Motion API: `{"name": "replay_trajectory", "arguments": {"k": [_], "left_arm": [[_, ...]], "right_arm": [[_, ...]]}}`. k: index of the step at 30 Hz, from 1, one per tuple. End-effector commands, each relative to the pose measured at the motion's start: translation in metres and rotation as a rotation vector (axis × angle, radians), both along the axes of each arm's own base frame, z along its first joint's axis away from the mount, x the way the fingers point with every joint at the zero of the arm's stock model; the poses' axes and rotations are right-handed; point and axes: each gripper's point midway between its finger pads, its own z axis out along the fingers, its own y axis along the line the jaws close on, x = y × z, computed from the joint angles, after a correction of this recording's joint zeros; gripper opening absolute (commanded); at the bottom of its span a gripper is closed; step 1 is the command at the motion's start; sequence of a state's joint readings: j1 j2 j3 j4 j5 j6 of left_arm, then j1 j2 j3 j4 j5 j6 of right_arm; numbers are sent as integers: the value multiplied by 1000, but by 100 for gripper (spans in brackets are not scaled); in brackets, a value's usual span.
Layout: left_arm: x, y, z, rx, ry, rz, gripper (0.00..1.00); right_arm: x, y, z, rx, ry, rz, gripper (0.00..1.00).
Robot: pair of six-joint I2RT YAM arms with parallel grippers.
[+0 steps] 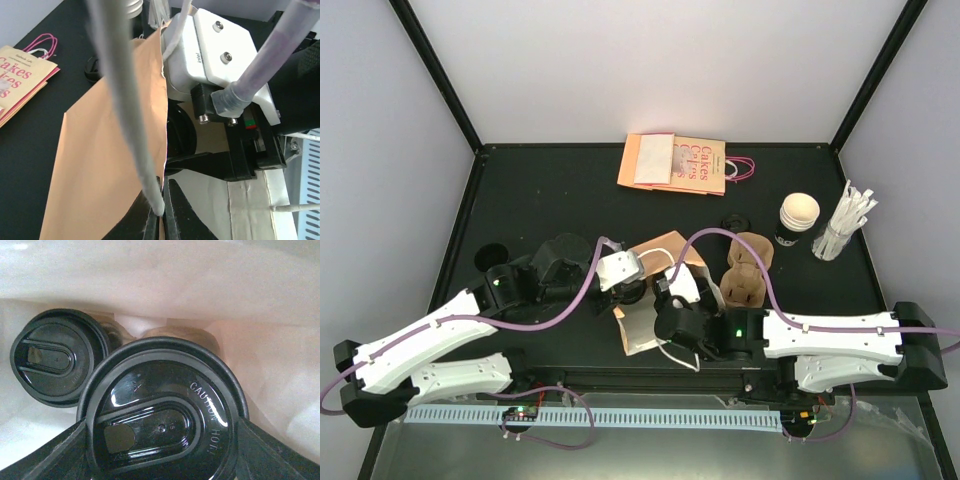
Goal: Pack the takeout coffee
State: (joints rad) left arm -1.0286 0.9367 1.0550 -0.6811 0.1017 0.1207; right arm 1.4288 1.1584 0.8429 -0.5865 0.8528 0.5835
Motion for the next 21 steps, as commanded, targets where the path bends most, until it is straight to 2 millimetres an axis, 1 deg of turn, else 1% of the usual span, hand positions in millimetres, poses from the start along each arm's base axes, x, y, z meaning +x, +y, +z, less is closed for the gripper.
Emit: {"name": "replay_trajectory", "arguments": {"k": [1, 6, 10, 12, 16, 21], "left_arm": [[-12, -14, 9, -68, 46, -67, 3], [-13, -17, 4, -68, 71, -64, 2], [-13, -19, 1, -75, 78, -60, 2], [-13, -20, 1, -78, 81, -60, 2], [-12, -19, 2, -80, 77, -57, 2], [-8, -18, 5, -79, 69, -32, 2]], "right_arm": [[6, 10, 17, 143, -8, -64, 51], [8, 19, 22, 186, -6, -70, 50], [10, 21, 24, 229, 7, -104, 50], [10, 18, 21, 246, 14, -131, 50], [8, 22, 12, 243, 38, -113, 50], [4, 25, -3, 198, 65, -84, 46]]}}
